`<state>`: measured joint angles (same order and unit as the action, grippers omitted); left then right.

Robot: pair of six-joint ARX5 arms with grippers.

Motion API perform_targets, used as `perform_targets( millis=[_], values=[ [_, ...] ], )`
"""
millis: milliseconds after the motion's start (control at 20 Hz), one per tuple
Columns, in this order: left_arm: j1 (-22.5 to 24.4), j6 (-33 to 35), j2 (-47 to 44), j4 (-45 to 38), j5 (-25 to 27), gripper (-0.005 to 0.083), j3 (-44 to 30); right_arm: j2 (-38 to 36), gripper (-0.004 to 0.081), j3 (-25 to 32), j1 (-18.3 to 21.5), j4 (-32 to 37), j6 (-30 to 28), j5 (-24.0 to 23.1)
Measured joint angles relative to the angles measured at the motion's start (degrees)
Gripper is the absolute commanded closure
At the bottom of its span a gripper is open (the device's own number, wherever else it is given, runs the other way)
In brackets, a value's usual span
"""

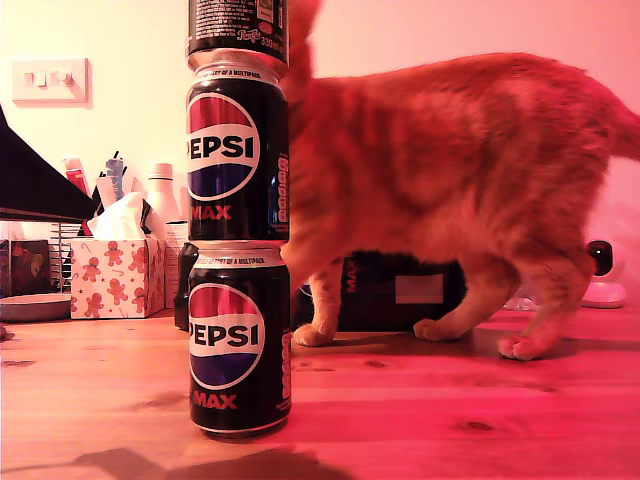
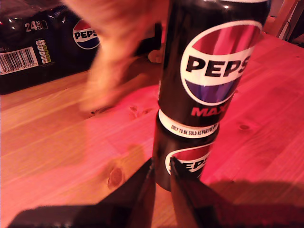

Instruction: Stack up the Pepsi cans on top of each other

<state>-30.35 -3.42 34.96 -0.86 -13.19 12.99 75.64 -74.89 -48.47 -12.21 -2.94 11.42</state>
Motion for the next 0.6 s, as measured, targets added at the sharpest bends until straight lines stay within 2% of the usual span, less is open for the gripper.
perform_targets(
  millis=[300, 450, 600],
  values=[
    [0.0, 0.02, 0.0, 0.0, 0.0, 0.0699, 0.0, -0.26, 0.0074, -1.03, 0.0, -2.36, -1.86, -0.02],
    [0.0, 0.02, 0.0, 0.0, 0.0, 0.0699, 0.0, -1.4, 0.0078, -5.88, 0.0, -7.32, -2.97, -1.44],
    [0.0, 0.61, 0.0, -0.02, 0.0, 0.0699, 0.0, -4.52, 0.0083, -11.28, 0.0, -15.45, -3.02, -4.2]
  ],
)
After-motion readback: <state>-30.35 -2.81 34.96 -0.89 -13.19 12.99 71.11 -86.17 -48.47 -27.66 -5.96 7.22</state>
